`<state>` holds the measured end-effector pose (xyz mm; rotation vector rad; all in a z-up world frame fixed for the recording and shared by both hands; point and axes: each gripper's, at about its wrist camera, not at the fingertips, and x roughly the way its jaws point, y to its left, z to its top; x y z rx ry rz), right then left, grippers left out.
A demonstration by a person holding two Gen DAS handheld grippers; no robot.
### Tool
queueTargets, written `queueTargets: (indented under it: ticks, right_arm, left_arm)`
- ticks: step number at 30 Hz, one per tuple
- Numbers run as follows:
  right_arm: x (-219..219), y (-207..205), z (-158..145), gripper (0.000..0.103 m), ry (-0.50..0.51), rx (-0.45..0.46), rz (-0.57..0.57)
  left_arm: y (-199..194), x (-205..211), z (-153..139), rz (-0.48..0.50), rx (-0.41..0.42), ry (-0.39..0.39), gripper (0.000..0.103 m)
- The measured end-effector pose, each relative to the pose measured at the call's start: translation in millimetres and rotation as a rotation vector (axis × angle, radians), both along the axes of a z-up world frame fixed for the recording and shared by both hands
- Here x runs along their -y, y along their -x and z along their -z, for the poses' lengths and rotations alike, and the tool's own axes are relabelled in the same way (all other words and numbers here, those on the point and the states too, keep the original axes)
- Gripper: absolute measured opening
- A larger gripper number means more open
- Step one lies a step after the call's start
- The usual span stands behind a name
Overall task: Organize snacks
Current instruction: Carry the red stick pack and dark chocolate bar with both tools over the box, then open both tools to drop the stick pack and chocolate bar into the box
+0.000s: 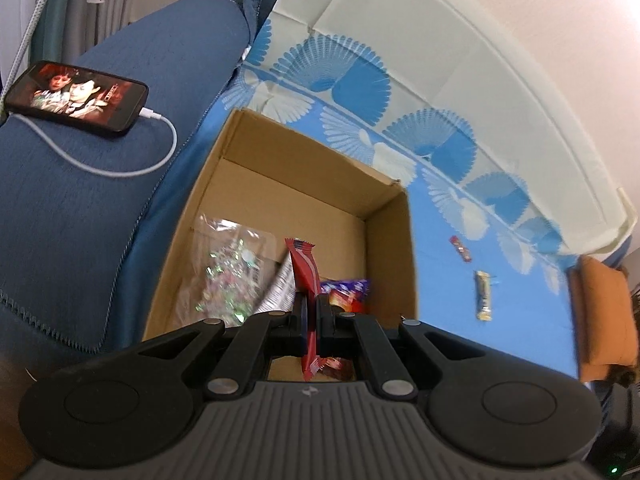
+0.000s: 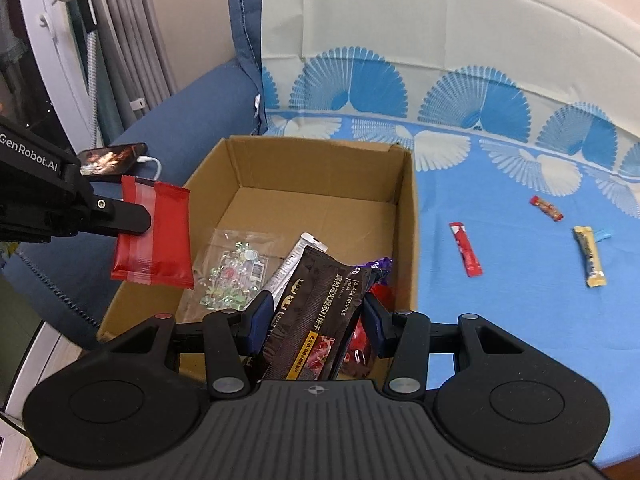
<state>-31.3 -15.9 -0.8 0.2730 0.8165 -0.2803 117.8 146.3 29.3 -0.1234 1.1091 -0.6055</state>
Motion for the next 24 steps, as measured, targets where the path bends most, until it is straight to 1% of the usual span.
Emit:
queueTargets:
  ticks: [6,14,22,24]
  right_arm:
    - [10,-34,25,0.051,-0.005,-0.041,-0.010]
    - [17,-67,53,0.051,-0.008,-0.081,-0.033]
    - [17,-86,67,0.051,-0.003,-0.098,-0.049]
    - [19,-89,67,0.052,-0.007,-0.095,-0.047]
  left_arm:
    - [-25,15,29,0.002,-0.008,-0.070,0.003]
    - [-45,23,59,0.011,-0.004,-0.153,0.003]
    - [-55,30,77,0.021,0.003,-0.216,0.003]
    - [-57,32,76,0.028,0.029,-0.238,0.004]
